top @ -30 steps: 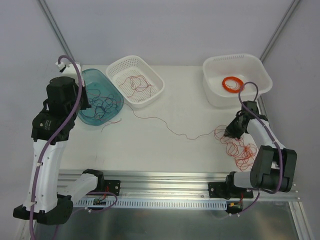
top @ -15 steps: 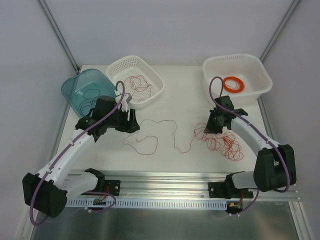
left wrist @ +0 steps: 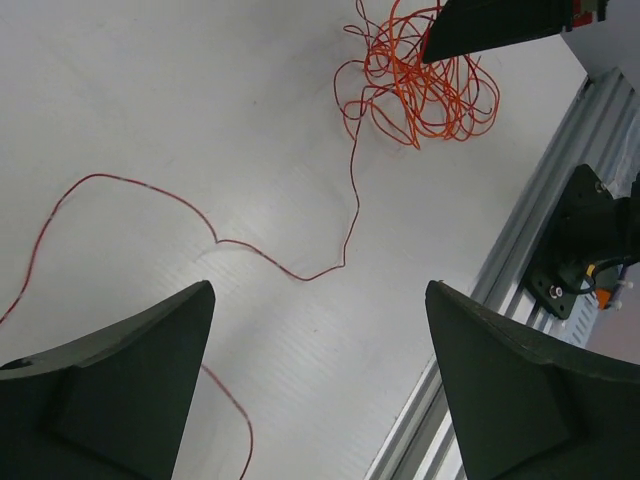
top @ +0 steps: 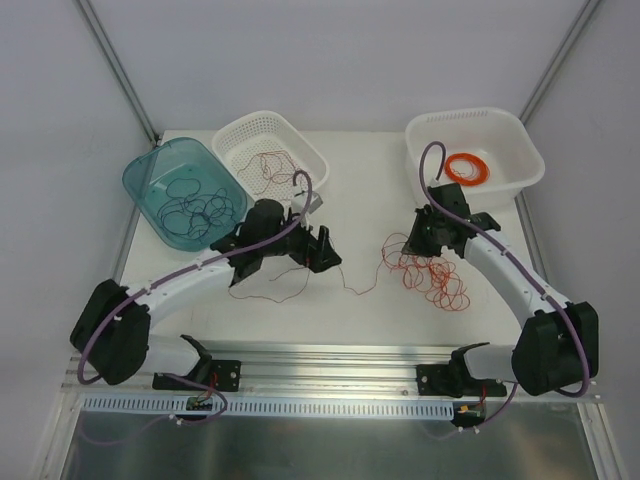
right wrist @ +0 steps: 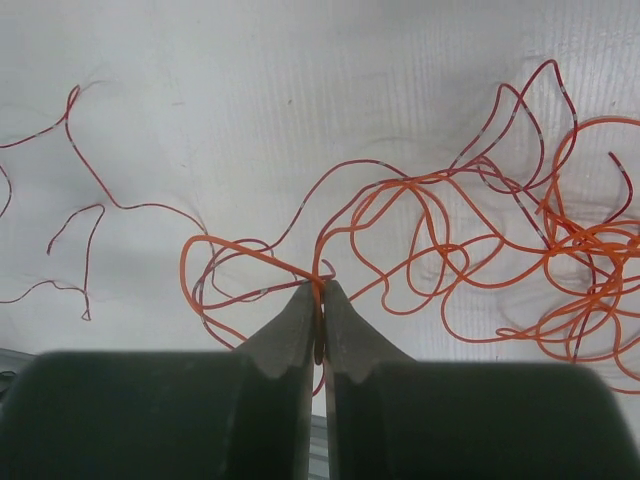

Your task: Untangle the cables

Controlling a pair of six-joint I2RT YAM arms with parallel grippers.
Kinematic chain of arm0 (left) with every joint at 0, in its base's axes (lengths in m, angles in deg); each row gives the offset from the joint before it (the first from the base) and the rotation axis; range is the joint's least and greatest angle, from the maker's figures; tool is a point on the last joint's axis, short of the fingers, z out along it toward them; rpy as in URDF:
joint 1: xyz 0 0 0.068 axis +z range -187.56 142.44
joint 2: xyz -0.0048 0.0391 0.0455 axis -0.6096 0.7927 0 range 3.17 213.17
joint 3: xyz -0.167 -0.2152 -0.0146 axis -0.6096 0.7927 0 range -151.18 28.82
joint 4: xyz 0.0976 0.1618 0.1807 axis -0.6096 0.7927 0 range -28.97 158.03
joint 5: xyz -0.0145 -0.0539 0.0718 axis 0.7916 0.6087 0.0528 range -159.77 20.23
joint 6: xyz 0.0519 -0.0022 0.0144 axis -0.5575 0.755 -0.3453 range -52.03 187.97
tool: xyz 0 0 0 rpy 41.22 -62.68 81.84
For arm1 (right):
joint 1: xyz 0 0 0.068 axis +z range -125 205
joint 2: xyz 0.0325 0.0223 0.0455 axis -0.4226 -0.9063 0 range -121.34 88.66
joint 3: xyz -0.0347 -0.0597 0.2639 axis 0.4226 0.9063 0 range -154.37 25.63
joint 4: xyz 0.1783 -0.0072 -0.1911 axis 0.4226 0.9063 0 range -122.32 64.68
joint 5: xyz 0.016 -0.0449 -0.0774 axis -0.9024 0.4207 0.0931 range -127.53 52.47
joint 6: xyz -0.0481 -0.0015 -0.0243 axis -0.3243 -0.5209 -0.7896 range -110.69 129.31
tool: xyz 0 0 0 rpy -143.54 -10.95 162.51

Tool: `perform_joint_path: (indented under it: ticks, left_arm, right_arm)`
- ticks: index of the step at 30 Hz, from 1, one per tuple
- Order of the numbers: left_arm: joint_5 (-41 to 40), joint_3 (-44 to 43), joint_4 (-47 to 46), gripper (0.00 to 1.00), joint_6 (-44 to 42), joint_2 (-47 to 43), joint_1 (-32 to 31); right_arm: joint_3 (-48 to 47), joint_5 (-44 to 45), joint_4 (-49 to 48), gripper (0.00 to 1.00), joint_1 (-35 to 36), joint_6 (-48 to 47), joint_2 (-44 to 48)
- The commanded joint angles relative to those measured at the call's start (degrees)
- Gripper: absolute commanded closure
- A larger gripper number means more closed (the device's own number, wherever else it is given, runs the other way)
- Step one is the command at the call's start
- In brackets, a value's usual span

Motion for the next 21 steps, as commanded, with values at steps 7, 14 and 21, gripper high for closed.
perform_joint_path:
  ticks: [7, 14, 21]
  left_arm:
    - [-5.0, 1.6, -31.0, 0.19, 3.1, 17.7, -10.1]
    - [-4.0, -0.8, -41.2, 0.30, 3.2, 26.5, -12.9]
    - [-5.2, -4.6, -44.5, 0.40, 4.0, 33.1, -14.0]
  right_arm:
    - [-0.8, -4.1, -1.8, 0.95, 0.4, 2.7, 5.3]
    - [0.6, -5.0, -2.5, 0.95, 0.4, 3.7, 7.7]
    - [1.5, -5.7, -2.0, 0.95, 0.4, 4.3, 8.9]
